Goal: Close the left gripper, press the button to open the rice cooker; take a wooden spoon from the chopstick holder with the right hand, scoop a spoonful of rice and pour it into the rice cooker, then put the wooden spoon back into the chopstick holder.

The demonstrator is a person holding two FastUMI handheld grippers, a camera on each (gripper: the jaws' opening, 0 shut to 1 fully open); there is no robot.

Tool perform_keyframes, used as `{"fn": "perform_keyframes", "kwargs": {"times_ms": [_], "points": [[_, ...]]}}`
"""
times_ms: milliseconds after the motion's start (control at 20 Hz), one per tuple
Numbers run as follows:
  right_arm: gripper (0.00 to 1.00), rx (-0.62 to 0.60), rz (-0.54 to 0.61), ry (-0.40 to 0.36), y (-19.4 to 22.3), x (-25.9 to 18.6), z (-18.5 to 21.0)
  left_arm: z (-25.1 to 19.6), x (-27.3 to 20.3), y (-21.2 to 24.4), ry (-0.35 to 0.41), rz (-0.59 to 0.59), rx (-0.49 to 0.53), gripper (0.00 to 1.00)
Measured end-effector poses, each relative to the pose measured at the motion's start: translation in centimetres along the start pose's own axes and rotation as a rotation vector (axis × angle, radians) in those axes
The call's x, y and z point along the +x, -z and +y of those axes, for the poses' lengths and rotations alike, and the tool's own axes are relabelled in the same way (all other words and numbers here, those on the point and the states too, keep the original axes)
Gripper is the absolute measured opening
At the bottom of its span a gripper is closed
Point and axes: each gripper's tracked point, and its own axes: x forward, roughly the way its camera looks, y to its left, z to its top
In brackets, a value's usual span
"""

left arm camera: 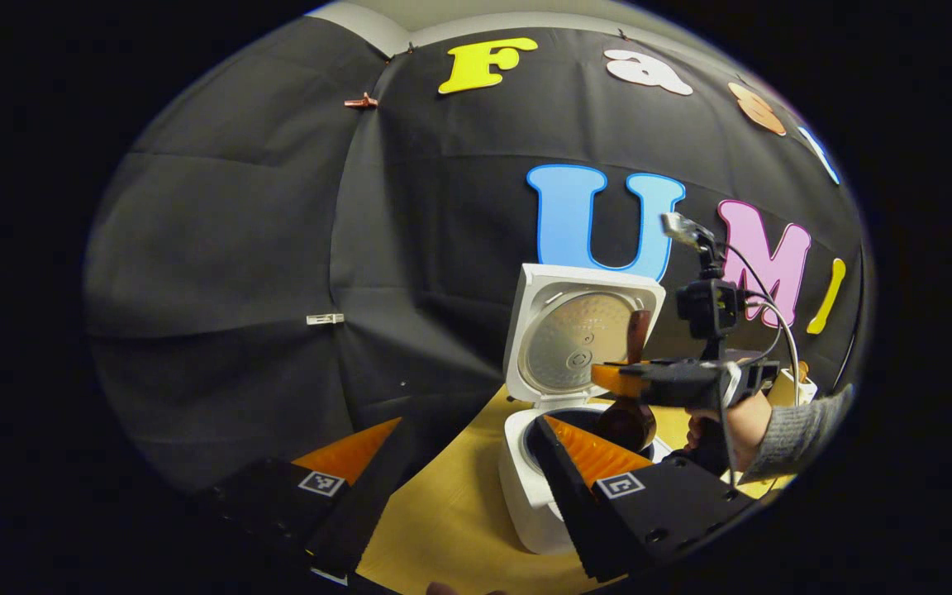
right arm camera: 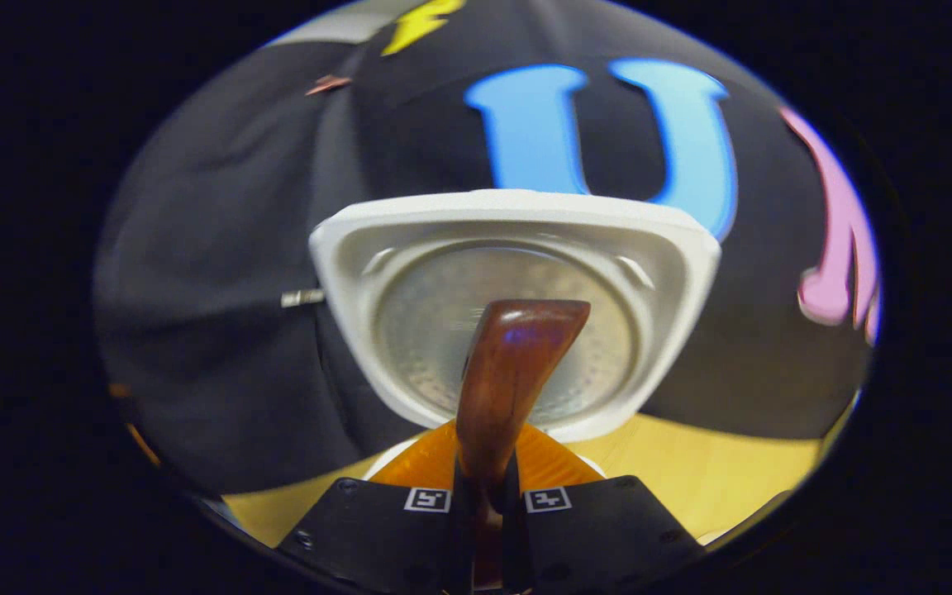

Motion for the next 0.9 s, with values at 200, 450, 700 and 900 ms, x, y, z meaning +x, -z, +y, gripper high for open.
{"fn": "perform_keyframes", "kwargs": {"times_ms": [200, 450, 700, 900], "points": [[0.17, 0.376, -0.020, 0.028, -0.7, -1.4, -5.7, -1.1, -0.3, -0.5, 0.022, -0.005, 0.003, 0.95], [0.17, 0.800, -0.075, -0.032, -1.4, -4.1, -11.1, -3.9, -0.2, -1.6, 0.075, -0.019, 0.018, 0.95], [0.17, 0.913, -0.227, 0.024, -3.9, -10.2, -18.6, -7.1, -0.2, -2.3, 0.141, -0.030, 0.038, 0.94], [0.17, 0.806, -0.358, 0.178, -6.2, -19.2, -28.3, -10.4, 0.8, -2.7, 0.213, -0.023, 0.029, 0.94]]}}
